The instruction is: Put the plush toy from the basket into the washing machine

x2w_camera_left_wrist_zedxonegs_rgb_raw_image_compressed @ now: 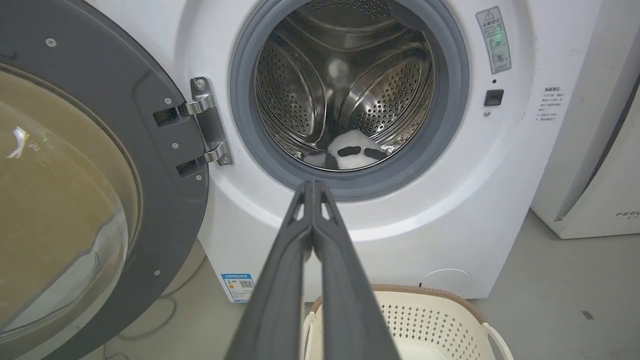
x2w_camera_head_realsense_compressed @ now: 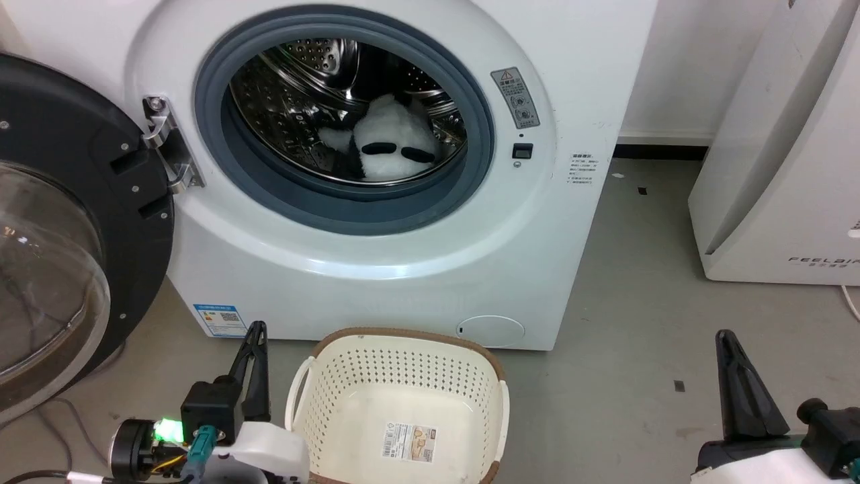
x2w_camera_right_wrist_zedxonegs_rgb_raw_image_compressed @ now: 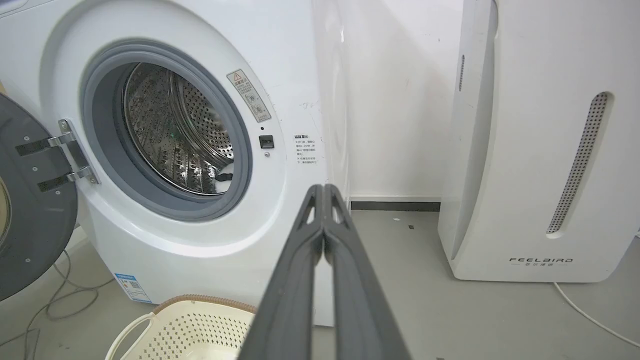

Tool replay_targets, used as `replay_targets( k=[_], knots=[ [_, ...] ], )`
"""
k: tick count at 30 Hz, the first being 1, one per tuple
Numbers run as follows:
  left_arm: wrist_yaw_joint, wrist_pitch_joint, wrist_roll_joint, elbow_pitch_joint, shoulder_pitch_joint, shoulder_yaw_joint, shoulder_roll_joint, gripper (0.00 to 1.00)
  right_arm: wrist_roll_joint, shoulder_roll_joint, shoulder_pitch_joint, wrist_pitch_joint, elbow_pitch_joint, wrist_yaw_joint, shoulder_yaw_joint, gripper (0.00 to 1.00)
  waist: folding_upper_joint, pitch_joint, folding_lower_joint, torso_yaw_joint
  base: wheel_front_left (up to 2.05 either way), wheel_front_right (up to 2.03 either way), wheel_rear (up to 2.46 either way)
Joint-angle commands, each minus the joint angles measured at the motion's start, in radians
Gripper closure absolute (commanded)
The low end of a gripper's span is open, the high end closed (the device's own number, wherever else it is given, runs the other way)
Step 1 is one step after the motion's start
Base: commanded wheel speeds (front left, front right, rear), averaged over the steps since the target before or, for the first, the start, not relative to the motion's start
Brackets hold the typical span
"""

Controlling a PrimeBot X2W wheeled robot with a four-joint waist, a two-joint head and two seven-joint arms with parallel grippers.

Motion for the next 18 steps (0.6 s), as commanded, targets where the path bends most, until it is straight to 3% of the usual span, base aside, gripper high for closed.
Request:
replay_targets(
  k=[1,18],
  knots=[
    [-0.003,0.006,0.006,-0.01,0.011,0.005,-0.005,1.0,-0.009,0.0,-0.013,0.007,0.003,0.0,0.002,1.0,0.0,0.0,0.0,-0.001,0.0,0.0,0.0],
    [-0.017,0.041,0.01,-0.033,0.018,0.017,-0.013,1.0,-0.033,0.0,-0.023,0.042,0.006,0.0,0.013,1.0,0.0,-0.002,0.0,-0.01,0.0,0.0,0.0]
  ],
)
